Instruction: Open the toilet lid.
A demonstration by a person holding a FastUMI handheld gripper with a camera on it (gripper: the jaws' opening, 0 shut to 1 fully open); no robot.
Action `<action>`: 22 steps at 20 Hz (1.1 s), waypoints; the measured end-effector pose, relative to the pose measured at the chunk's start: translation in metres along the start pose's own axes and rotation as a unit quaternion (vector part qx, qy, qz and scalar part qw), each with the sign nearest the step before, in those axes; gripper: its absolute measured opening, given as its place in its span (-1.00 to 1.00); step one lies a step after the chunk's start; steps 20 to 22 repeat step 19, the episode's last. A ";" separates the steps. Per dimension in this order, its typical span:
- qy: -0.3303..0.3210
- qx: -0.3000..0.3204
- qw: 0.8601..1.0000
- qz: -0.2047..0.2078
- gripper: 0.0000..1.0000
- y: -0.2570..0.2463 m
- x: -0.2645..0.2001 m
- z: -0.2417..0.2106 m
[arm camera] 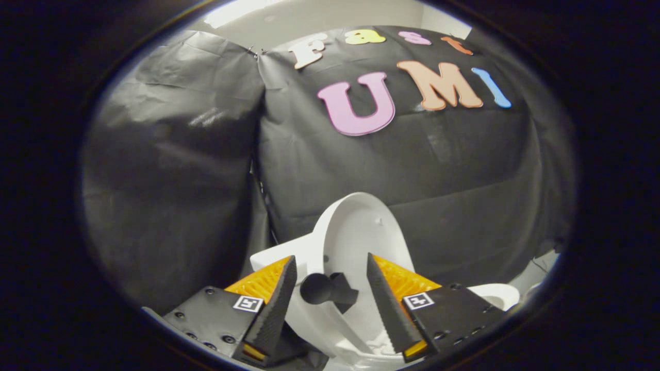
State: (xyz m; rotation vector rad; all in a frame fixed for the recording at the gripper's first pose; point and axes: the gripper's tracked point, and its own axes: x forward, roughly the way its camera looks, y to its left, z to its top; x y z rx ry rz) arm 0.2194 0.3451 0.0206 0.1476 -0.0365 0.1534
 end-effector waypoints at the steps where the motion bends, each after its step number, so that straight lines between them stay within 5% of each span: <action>1: -0.009 -0.010 1.000 -0.010 0.68 -0.010 -0.004 0.011; 12: -0.056 -0.095 0.985 -0.132 0.69 -0.162 -0.077 0.088; 22: -0.080 -0.098 0.978 -0.168 0.69 -0.243 -0.136 0.112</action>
